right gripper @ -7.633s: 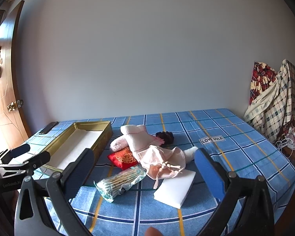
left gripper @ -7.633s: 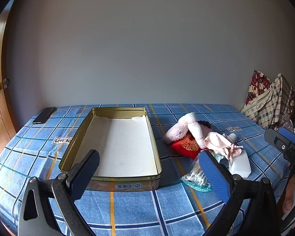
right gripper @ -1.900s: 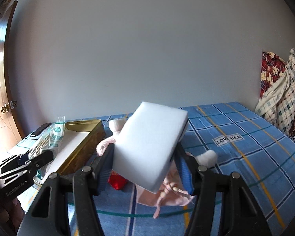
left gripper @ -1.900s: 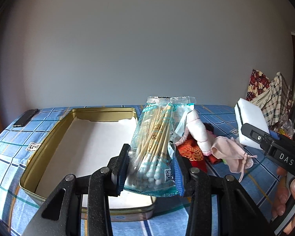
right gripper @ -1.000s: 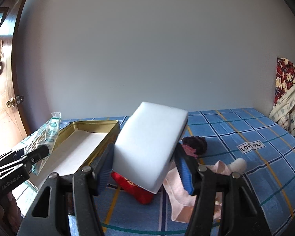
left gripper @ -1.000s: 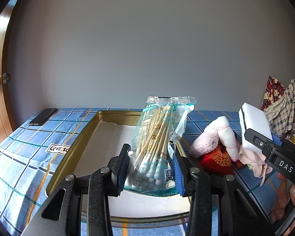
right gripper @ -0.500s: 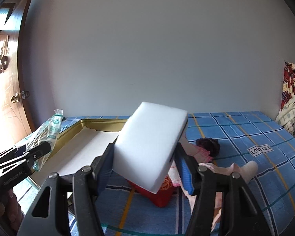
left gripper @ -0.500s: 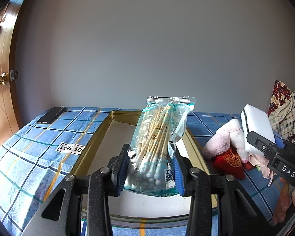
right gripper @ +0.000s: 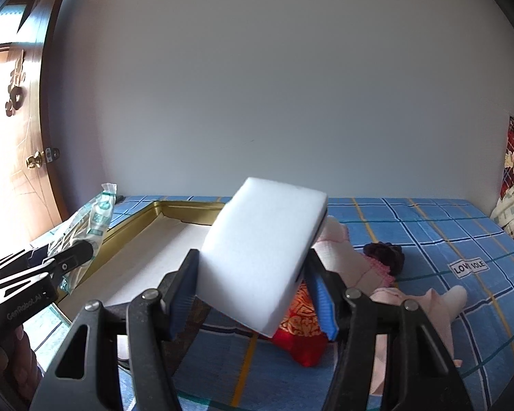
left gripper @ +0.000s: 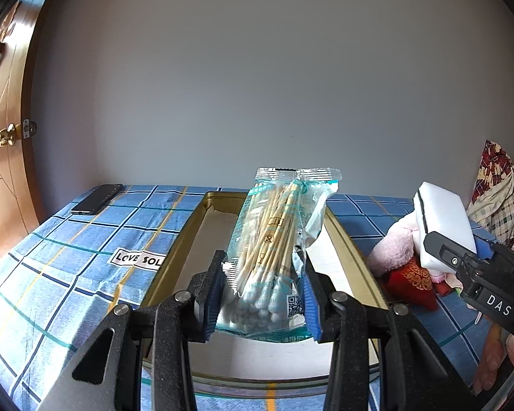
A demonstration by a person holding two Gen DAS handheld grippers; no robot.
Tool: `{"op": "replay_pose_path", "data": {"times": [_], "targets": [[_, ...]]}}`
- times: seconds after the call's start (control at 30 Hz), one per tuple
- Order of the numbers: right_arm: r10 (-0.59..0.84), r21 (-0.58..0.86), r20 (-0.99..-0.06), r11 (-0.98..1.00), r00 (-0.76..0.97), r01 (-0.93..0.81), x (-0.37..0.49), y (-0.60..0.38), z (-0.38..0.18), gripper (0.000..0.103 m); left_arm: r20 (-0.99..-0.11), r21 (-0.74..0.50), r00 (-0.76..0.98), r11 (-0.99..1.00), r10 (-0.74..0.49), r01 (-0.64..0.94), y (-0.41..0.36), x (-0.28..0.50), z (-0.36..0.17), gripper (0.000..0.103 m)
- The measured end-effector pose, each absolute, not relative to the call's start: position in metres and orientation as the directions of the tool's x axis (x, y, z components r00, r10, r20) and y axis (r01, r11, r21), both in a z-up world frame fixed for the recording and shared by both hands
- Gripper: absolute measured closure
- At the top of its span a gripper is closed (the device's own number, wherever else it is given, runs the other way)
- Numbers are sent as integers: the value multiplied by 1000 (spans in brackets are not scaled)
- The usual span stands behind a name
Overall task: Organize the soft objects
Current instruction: 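Carry the swab bag with the left tool while the right tool carries the sponge over the tin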
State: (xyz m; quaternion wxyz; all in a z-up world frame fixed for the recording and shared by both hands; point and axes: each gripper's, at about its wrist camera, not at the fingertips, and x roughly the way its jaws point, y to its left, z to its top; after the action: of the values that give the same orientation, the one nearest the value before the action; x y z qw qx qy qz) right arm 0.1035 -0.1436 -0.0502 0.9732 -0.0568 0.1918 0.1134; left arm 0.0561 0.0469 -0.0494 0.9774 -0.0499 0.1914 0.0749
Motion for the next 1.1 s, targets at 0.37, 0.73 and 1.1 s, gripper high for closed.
{"op": "replay_pose_path", "data": {"times": [0.37,0.73,1.1], "targets": [[217,-69,-402,962,890,-265,108,-127,-53,43,-389,-55,910,983,143,-178,50,54,-45,60],[221,-75,-417,958,882,-276,114,-118,-54,43,-415,-48,900,984,134,-169,52,56,-43,60],[259,-58,-456,946,852,-318,140,-102,-39,42,-473,-28,875,990,107,-136,60,69,-24,60]]}}
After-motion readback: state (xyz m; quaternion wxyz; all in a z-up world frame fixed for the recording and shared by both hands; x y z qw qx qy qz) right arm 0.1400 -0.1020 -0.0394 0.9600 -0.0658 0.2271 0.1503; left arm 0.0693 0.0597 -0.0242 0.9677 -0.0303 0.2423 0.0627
